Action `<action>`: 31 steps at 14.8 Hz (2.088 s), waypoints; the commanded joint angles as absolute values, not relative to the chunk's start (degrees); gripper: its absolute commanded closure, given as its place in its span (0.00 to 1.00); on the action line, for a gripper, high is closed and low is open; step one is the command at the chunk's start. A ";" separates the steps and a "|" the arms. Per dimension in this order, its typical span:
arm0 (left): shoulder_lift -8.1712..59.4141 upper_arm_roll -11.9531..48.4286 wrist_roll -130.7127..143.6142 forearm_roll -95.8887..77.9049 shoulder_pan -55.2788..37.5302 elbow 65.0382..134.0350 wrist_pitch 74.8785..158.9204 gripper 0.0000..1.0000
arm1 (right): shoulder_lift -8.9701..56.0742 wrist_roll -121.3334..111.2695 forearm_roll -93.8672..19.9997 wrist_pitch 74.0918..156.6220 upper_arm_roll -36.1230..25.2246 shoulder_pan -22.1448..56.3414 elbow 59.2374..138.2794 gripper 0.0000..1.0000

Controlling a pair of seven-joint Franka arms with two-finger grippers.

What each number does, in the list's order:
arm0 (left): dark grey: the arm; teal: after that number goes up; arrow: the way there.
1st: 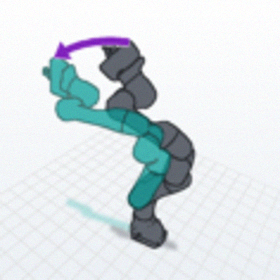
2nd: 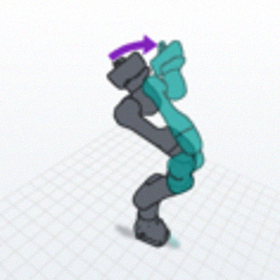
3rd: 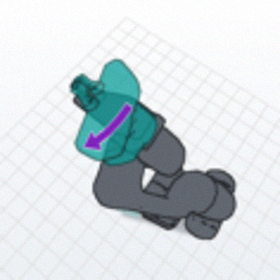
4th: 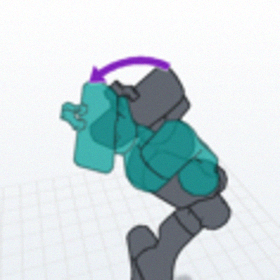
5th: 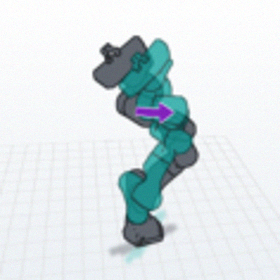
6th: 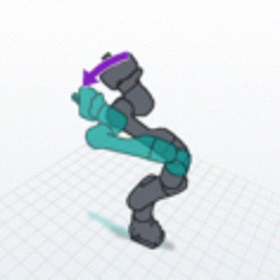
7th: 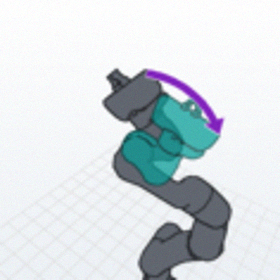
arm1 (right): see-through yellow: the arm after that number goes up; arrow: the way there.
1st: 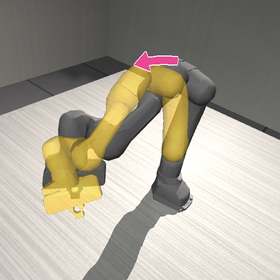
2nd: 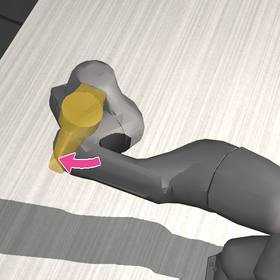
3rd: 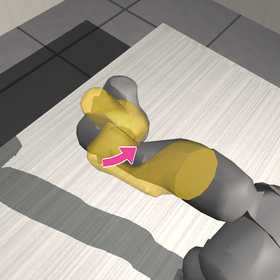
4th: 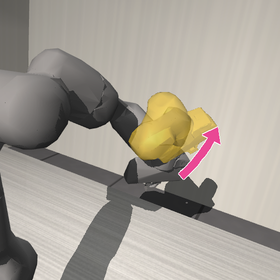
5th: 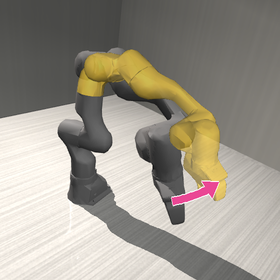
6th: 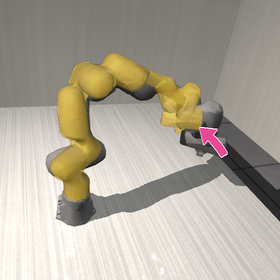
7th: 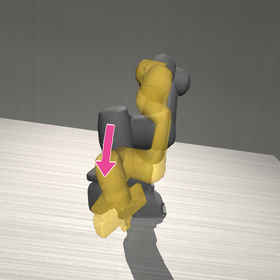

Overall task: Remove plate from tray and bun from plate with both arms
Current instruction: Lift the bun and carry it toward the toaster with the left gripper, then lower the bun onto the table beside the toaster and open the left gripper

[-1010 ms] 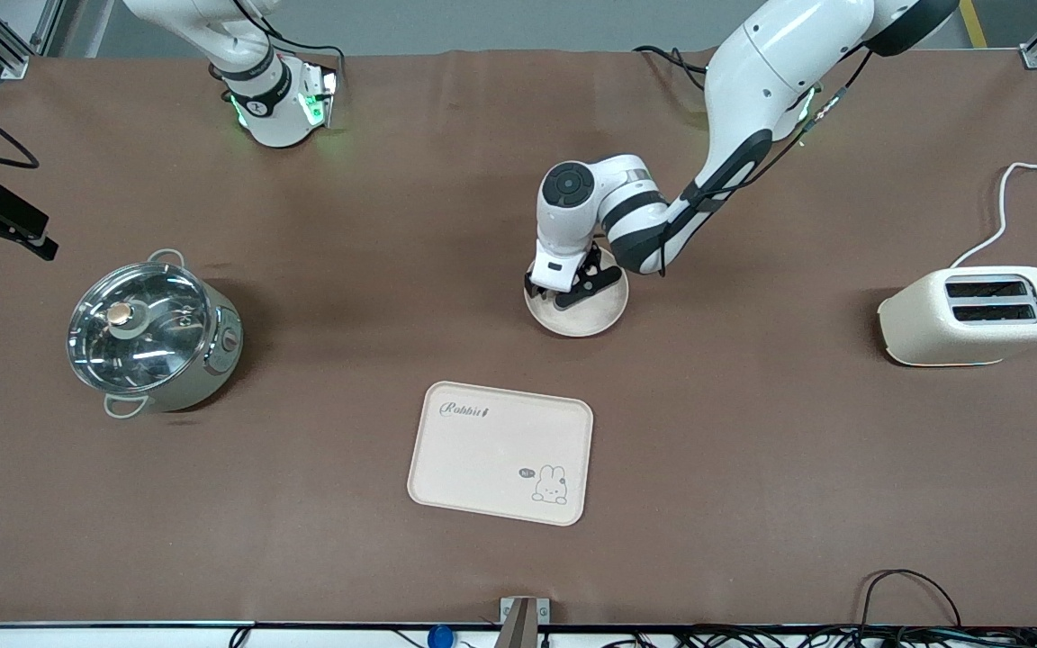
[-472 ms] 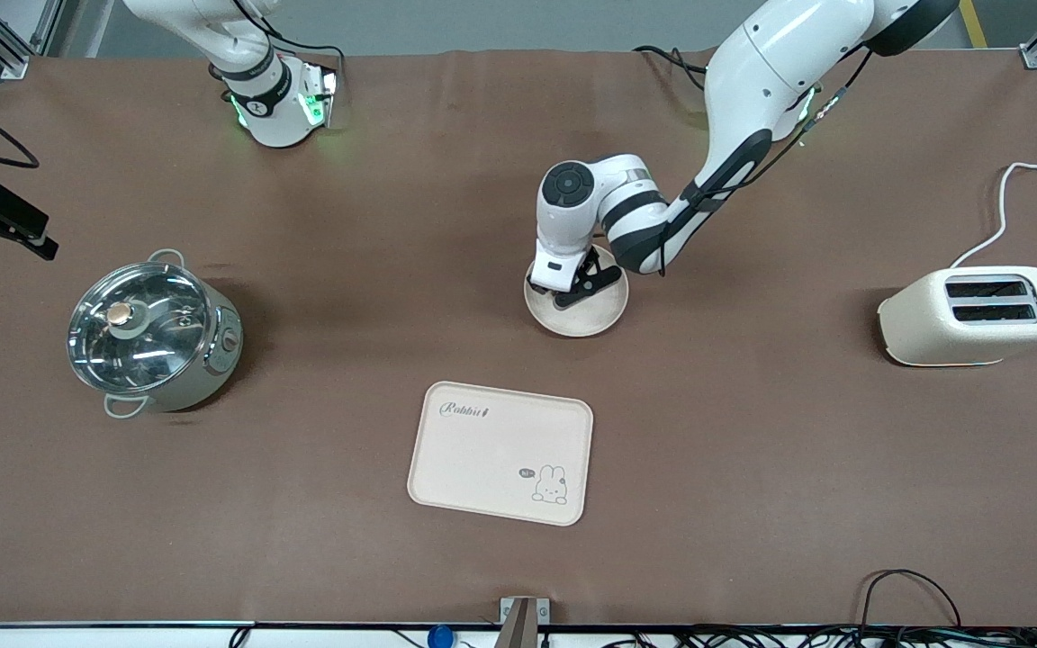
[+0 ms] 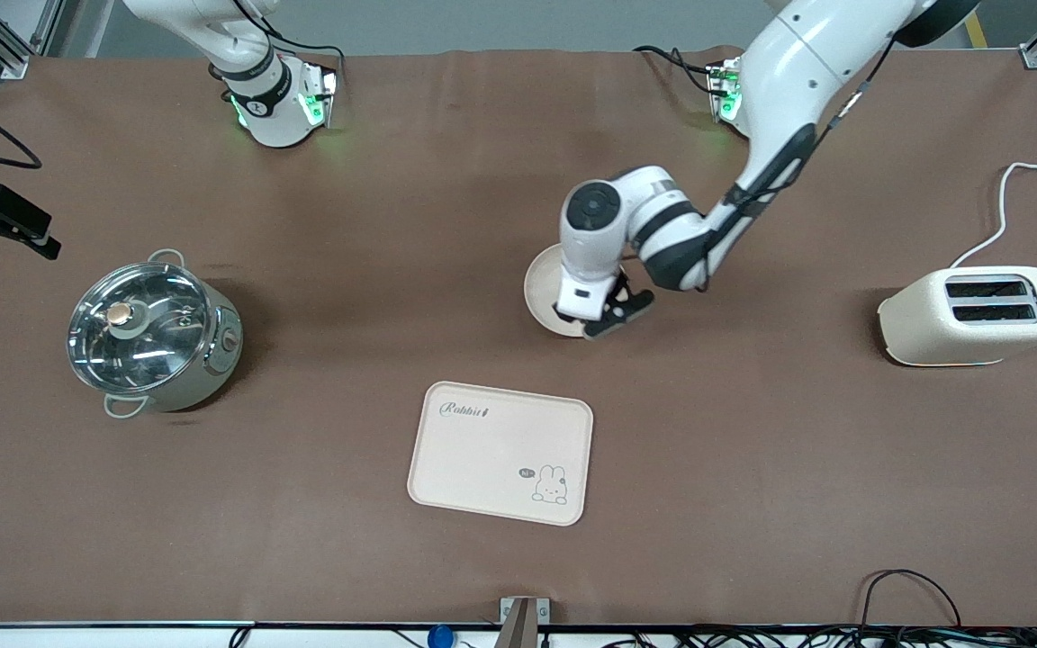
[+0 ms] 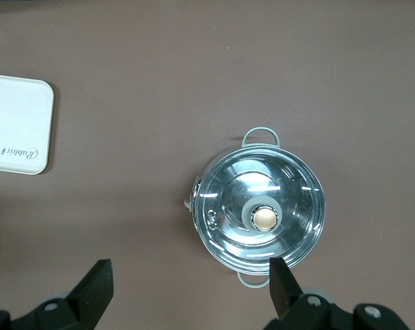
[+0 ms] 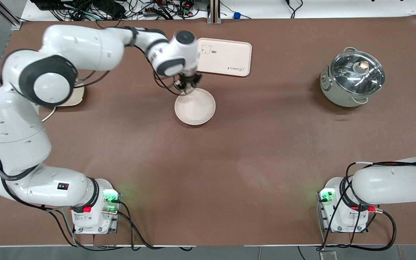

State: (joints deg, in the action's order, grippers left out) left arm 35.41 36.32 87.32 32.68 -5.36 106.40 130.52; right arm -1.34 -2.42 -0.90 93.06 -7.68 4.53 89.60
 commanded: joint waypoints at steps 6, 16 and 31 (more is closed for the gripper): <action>35.25 42.19 57.25 33.13 19.85 107.31 129.64 0.60 | -1.58 -1.14 0.09 92.37 -8.17 5.89 89.38 0.00; 39.99 41.57 45.71 39.81 28.74 108.19 135.09 0.57 | -1.58 -1.14 0.09 92.90 -8.17 6.50 89.38 0.00; 38.14 50.07 43.94 40.25 27.95 97.23 116.77 0.00 | -1.58 -1.14 0.09 92.73 -8.17 6.77 89.47 0.00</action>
